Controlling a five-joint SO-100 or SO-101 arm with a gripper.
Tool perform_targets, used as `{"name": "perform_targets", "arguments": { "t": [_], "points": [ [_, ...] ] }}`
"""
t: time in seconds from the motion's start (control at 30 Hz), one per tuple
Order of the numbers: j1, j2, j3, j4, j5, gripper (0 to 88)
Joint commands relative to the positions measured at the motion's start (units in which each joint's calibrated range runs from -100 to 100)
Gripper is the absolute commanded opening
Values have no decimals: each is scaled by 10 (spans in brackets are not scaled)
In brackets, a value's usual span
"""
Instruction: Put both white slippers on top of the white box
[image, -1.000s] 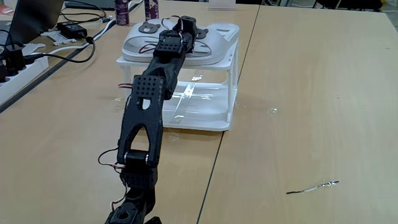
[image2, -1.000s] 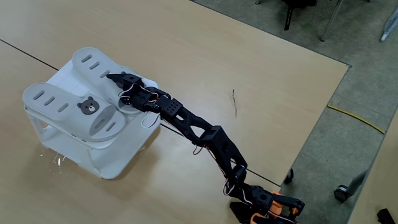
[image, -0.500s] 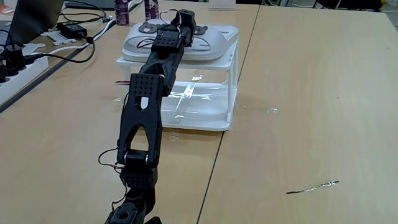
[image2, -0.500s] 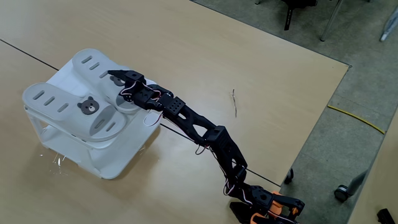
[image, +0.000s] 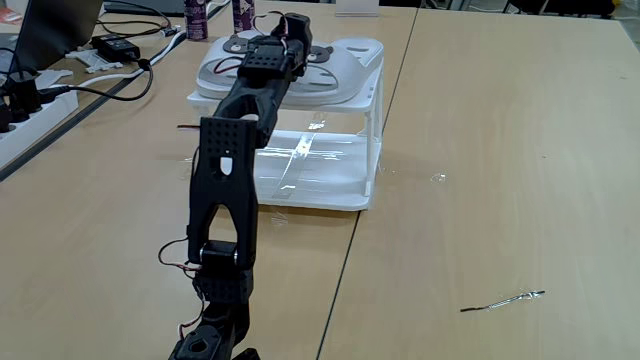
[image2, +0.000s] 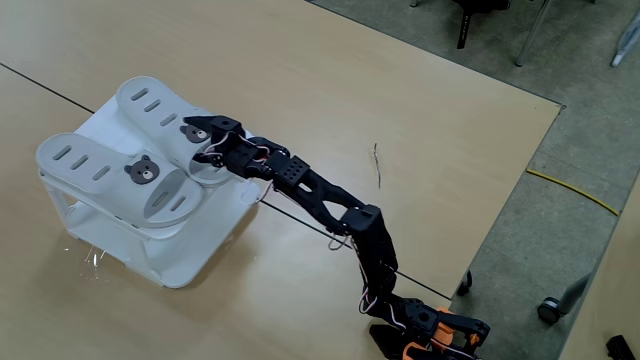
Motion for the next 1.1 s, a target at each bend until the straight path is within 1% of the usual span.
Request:
{"name": "perform_targets", "arguments": {
  "t": [0.0,0.37,0.7,0.77,0.8,0.83,0.9,0.97,1.03,1.07],
  "points": [
    [-1,-148,66,0,4,346],
    [-1,-417,350,-1,4,345],
    [-1,-671,568,-1,4,341],
    [0,-704,587,-6,4,340],
    [0,-709,570,-7,4,313],
    [0,-709,554,-14,4,263],
    [-1,-711,547,-86,4,128],
    [4,-717,561,-187,4,6],
    [6,-732,596,-332,4,8],
    [0,-749,644,-442,4,8]
  ]
}}
